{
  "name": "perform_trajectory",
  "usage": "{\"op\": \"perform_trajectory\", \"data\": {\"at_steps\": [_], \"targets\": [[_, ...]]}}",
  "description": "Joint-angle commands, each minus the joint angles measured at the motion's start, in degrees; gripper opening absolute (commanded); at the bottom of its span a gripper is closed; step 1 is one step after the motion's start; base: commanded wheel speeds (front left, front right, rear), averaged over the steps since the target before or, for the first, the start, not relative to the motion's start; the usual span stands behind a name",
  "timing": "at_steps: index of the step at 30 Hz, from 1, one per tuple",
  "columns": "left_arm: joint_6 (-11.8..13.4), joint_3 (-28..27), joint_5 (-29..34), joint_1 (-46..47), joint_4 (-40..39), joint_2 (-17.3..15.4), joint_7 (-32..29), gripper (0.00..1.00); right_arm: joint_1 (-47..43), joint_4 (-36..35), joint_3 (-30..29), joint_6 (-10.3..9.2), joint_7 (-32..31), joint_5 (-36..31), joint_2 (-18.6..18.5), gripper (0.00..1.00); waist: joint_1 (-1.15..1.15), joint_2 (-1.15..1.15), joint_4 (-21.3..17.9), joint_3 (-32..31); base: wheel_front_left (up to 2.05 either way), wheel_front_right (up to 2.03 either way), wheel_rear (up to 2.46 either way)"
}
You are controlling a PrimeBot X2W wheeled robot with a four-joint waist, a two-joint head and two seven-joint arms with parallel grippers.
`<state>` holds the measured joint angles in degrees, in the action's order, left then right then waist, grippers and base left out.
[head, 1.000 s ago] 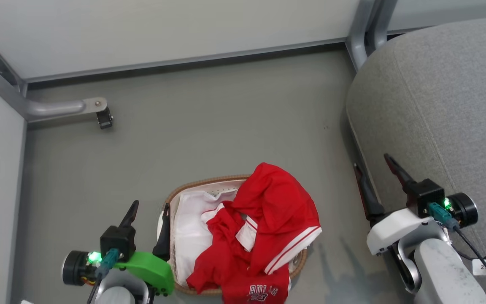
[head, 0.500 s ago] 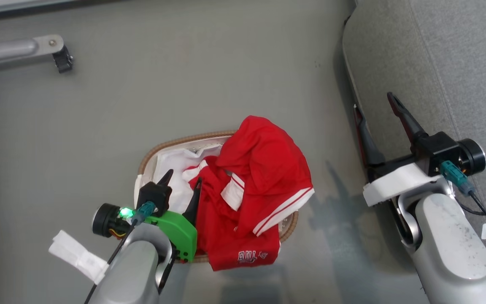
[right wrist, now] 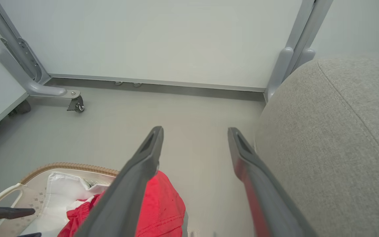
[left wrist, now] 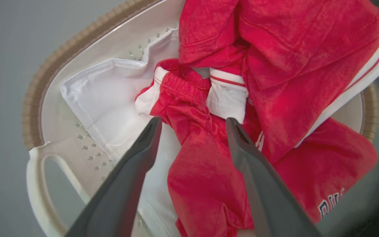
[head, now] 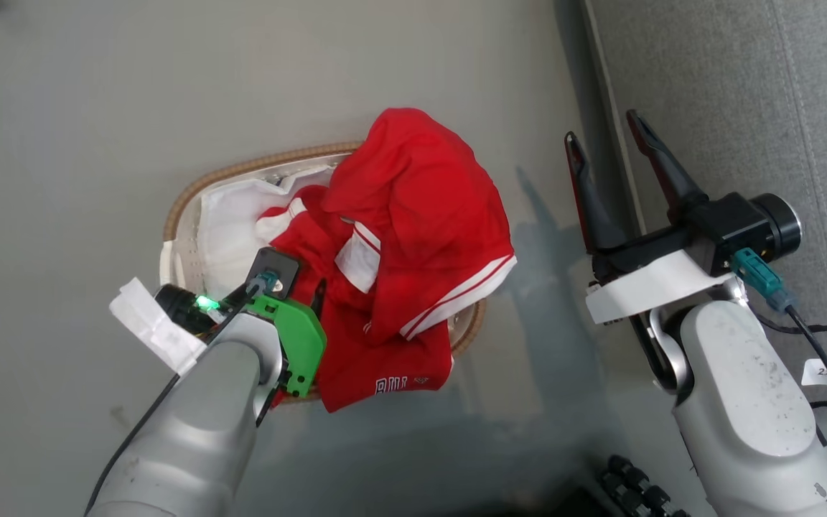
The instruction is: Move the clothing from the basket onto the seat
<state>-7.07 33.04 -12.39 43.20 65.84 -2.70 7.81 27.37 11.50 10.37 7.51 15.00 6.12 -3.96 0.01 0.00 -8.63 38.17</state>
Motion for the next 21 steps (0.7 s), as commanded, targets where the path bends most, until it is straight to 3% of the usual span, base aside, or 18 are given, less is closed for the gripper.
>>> {"op": "perform_trajectory", "data": {"at_steps": [1, 13, 21], "targets": [[0.35, 0.55, -0.36, 2.01, 0.81, -0.41, -0.99, 1.0, 0.81, -0.41, 0.29, -0.03, 0.27, 0.53, 0.36, 1.0, -0.01, 0.0, -3.07, 5.27, 0.0, 0.0, 0.0], [3.08, 3.56, -2.86, 7.72, 5.43, -0.41, -6.04, 1.0, 2.42, -1.57, 1.35, -0.03, 0.27, 1.24, 0.94, 1.0, -0.01, 0.0, -6.18, 12.44, 0.0, 0.0, 0.0], [5.59, 5.54, -1.2, 9.92, 7.4, -1.27, -8.86, 1.0, 2.86, -2.23, 1.84, -0.03, 0.27, 2.77, 0.98, 1.0, -0.01, 0.0, -7.05, 14.89, 0.0, 0.0, 0.0]]}}
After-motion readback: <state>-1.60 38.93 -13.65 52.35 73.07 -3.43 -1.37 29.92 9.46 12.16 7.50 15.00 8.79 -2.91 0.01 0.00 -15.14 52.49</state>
